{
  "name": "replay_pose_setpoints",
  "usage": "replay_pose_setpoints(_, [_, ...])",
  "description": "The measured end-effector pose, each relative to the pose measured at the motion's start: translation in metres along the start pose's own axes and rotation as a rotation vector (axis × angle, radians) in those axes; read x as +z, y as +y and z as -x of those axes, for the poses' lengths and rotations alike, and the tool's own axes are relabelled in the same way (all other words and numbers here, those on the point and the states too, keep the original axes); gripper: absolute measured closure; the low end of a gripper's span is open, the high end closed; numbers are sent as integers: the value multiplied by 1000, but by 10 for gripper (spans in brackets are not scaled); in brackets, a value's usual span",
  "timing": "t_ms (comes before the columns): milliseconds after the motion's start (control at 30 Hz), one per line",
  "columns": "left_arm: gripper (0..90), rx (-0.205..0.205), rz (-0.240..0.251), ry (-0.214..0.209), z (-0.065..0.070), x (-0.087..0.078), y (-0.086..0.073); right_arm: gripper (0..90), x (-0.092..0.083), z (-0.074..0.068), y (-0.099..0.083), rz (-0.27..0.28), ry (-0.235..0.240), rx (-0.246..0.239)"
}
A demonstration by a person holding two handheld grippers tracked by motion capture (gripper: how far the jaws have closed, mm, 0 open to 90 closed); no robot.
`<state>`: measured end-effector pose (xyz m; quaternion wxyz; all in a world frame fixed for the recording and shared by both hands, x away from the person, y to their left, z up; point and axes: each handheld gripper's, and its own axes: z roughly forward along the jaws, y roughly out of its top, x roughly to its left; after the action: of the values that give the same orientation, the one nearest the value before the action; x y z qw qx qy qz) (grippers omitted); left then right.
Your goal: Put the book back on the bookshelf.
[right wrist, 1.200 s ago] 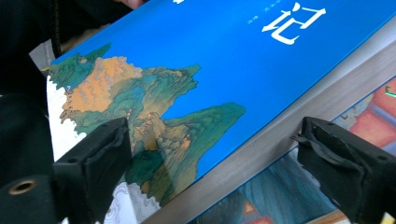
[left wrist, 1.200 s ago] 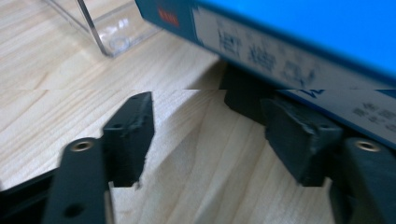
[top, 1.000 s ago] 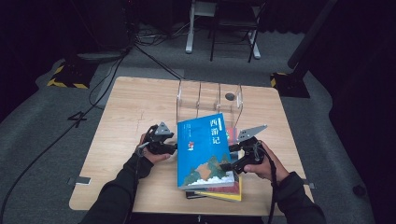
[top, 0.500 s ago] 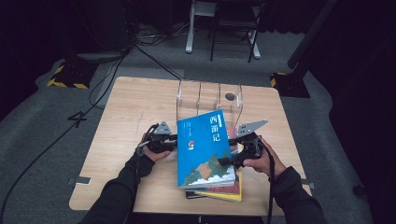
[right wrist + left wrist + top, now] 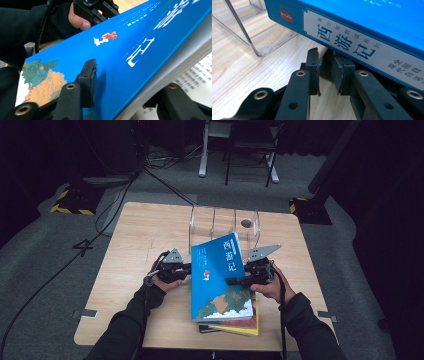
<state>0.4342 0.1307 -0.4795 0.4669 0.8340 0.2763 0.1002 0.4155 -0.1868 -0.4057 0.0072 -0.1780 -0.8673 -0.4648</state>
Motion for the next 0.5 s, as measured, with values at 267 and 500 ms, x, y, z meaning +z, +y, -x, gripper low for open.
replay_pose_setpoints(267, [804, -36, 55, 3, 10, -6, 22, 583, -16, -11, -9, 116, -44, -75])
replay_pose_setpoints(500, [824, -15, 95, -39, 14, -11, 40, 602, -31, -29, -11, 185, -79, -151])
